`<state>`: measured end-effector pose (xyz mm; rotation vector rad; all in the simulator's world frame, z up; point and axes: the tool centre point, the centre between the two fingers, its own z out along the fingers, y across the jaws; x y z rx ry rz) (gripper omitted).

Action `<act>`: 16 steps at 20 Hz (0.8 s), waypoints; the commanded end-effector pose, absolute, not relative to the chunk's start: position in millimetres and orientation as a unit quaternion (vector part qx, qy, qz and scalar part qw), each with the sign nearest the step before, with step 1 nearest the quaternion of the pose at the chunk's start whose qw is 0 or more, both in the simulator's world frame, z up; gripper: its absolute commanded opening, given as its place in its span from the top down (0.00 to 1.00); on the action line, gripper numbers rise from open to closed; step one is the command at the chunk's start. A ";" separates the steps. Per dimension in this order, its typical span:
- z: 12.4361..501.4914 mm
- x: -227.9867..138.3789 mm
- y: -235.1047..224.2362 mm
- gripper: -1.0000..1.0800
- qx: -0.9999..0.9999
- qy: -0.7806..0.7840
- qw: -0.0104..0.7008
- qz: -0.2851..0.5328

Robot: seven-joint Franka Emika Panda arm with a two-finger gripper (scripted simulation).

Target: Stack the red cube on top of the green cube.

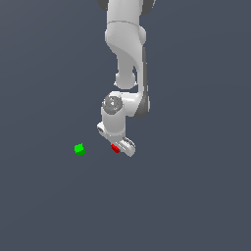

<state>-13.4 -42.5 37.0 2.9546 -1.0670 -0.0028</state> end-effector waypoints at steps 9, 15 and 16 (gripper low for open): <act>102.9 -13.6 -42.7 1.00 0.940 -0.340 0.000 0.000; 119.6 -12.9 -42.9 1.00 0.940 -0.340 0.000 0.000; 120.0 -12.9 -42.9 1.00 0.940 -0.340 0.000 0.000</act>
